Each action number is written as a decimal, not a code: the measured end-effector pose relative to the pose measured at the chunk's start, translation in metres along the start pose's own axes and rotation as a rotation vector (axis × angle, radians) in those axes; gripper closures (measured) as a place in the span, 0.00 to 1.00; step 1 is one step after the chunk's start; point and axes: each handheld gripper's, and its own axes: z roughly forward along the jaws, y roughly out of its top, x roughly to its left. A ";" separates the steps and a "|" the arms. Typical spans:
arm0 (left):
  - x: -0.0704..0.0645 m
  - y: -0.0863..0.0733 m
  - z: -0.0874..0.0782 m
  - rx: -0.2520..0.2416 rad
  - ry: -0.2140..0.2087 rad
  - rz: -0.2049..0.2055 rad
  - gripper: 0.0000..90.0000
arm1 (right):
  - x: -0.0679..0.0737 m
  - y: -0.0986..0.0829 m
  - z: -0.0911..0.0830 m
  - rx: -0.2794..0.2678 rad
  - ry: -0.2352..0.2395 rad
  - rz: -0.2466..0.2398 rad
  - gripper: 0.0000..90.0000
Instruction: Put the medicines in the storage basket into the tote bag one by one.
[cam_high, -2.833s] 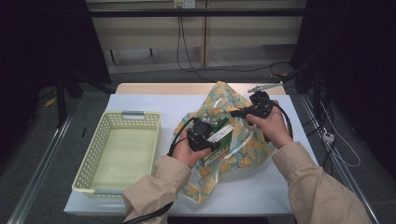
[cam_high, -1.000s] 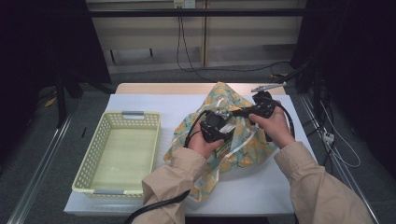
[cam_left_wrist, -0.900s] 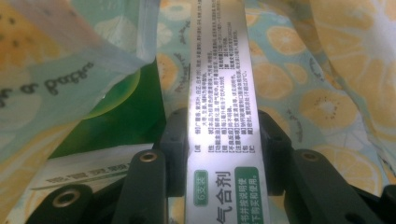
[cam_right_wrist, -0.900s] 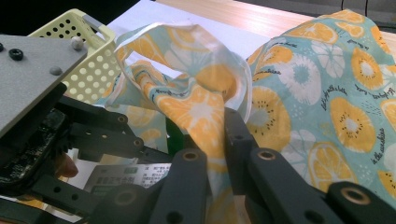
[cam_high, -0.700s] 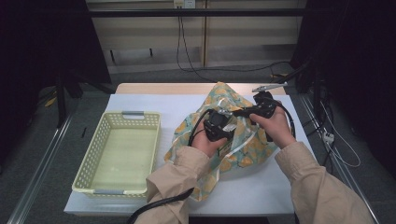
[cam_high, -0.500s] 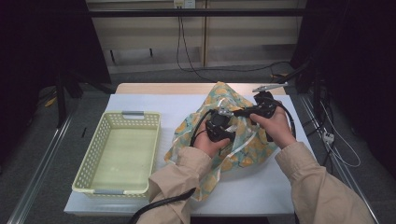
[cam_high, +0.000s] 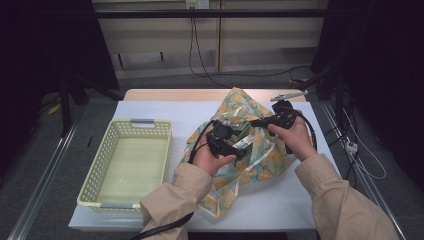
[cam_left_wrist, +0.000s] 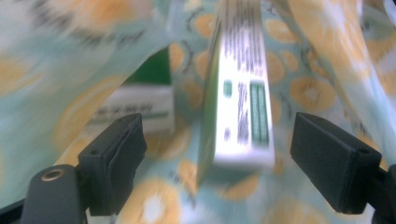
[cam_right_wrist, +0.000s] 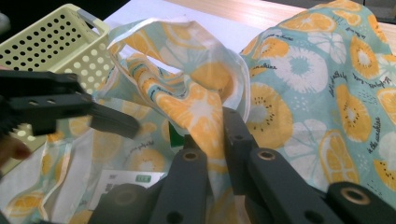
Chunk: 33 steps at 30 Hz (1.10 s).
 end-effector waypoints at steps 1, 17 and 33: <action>0.001 -0.004 -0.005 0.003 0.002 -0.001 0.19 | 0.000 -0.001 0.000 0.002 -0.003 0.001 0.98; 0.025 -0.045 -0.049 0.010 0.101 -0.034 0.15 | -0.008 -0.002 -0.002 0.007 -0.035 0.010 0.98; 0.057 -0.053 -0.060 0.023 0.160 -0.120 0.14 | -0.016 -0.005 -0.006 0.005 -0.044 0.024 0.98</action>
